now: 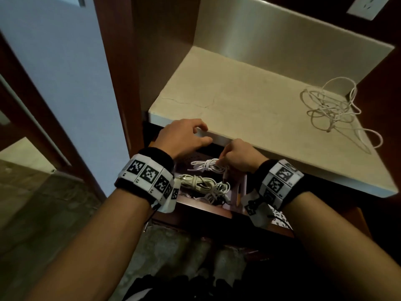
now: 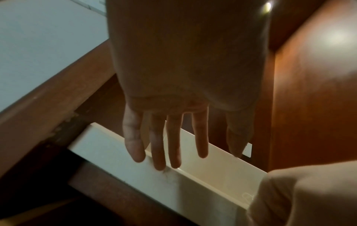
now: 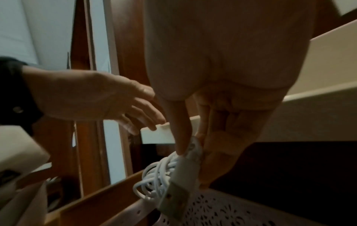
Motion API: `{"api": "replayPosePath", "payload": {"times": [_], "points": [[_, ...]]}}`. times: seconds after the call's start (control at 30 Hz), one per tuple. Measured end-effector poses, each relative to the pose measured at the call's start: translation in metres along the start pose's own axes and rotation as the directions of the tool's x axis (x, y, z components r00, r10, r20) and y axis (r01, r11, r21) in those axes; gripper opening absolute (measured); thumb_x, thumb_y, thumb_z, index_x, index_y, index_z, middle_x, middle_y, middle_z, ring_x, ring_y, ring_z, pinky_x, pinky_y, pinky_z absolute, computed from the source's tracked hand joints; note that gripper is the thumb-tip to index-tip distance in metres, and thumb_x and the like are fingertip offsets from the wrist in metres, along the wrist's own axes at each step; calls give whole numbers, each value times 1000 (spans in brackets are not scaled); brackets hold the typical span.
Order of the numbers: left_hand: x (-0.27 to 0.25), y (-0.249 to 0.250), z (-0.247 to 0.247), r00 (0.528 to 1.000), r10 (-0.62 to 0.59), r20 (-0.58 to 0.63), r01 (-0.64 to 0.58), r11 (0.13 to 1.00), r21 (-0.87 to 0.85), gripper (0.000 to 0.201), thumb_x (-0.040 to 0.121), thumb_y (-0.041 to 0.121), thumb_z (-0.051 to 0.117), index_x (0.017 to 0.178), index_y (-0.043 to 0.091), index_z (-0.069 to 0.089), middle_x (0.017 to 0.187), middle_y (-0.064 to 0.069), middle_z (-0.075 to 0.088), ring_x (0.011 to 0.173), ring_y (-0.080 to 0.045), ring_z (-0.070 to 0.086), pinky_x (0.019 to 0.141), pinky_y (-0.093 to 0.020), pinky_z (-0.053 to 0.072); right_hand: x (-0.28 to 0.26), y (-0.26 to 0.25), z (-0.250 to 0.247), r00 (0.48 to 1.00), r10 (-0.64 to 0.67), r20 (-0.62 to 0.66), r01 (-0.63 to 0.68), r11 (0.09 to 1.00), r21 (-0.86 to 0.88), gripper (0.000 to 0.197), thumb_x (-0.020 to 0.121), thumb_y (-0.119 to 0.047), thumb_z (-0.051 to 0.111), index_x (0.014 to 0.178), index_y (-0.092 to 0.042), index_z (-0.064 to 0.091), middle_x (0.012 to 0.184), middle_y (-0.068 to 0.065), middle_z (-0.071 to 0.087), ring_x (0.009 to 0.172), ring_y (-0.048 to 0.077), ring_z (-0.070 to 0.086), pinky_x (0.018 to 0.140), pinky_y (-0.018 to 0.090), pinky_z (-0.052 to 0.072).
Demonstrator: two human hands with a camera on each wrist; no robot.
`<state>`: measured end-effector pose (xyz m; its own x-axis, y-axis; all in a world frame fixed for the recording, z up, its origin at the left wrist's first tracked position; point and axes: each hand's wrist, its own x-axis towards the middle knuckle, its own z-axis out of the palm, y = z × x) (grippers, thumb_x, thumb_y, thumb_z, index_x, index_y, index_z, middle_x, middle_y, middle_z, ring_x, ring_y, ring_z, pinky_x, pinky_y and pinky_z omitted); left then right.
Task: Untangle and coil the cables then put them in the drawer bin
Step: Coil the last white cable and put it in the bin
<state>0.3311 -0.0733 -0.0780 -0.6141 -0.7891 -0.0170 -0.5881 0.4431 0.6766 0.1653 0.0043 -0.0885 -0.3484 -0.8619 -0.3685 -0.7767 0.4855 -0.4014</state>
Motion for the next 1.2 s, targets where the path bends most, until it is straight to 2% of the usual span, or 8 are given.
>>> {"api": "replayPosePath", "payload": {"times": [0.07, 0.17, 0.37, 0.43, 0.57, 0.9, 1.07, 1.2], "points": [[1, 0, -1, 1000, -16, -8, 16, 1000, 7, 30, 82, 52, 67, 107, 37, 65, 112, 2, 65, 103, -20, 60, 93, -39, 49, 9, -4, 5, 999, -23, 46, 25, 998, -52, 16, 79, -21, 74, 86, -7, 77, 84, 8, 73, 75, 17, 65, 63, 24, 48], [3, 0, -2, 999, -28, -23, 29, 999, 32, 30, 82, 52, 66, 107, 36, 65, 112, 2, 65, 103, -20, 59, 92, -38, 49, 19, -9, 14, 994, -35, 103, 48, 991, -126, 22, 79, -24, 74, 94, -7, 75, 94, 9, 72, 88, 23, 66, 79, 35, 56], [3, -7, -4, 997, -69, -42, 72, 996, 59, 33, 83, 50, 65, 114, 38, 63, 120, 3, 63, 107, -20, 58, 91, -35, 48, 22, -12, 20, 972, -55, 229, 90, 986, -142, 30, 82, -35, 74, 102, -12, 72, 98, 4, 68, 94, 23, 63, 83, 35, 51], [2, -9, -4, 997, -66, -51, 70, 994, 81, 34, 83, 49, 64, 116, 37, 61, 122, 2, 62, 108, -19, 58, 88, -33, 47, 21, -11, 18, 979, -71, 192, 102, 982, -156, 34, 82, -39, 74, 108, -18, 69, 102, 2, 64, 99, 22, 60, 86, 33, 50], [1, -11, -3, 996, -65, -56, 70, 992, 100, 34, 84, 46, 63, 117, 37, 60, 122, 3, 60, 109, -18, 57, 86, -32, 45, 17, -8, 16, 988, -112, 105, 129, 976, -175, 33, 81, -41, 73, 109, -25, 66, 102, 0, 62, 100, 21, 60, 82, 30, 49], [-6, -14, 2, 998, -24, -50, 30, 991, 127, 34, 84, 45, 61, 116, 38, 55, 121, 4, 58, 108, -19, 56, 85, -34, 45, 1, 0, 8, 976, -158, -152, 138, 981, -134, 18, 84, -31, 66, 100, -26, 59, 92, -1, 61, 90, 22, 59, 71, 30, 45], [-2, -5, 5, 999, 52, -14, -49, 983, 179, 28, 86, 46, 58, 112, 36, 53, 112, 1, 57, 102, -22, 55, 84, -37, 46, -13, 5, -1, 958, -101, -267, 77, 992, -98, 22, 84, -30, 64, 103, -22, 58, 99, 4, 66, 92, 26, 59, 76, 33, 49], [7, 13, 2, 992, 126, -10, -120, 963, 240, 29, 87, 46, 57, 114, 34, 54, 114, 0, 58, 105, -22, 55, 82, -34, 42, -26, 15, -17, 941, -35, -337, 22, 999, -44, 22, 84, -33, 62, 104, -23, 58, 104, 5, 67, 98, 27, 60, 83, 37, 50]]}}
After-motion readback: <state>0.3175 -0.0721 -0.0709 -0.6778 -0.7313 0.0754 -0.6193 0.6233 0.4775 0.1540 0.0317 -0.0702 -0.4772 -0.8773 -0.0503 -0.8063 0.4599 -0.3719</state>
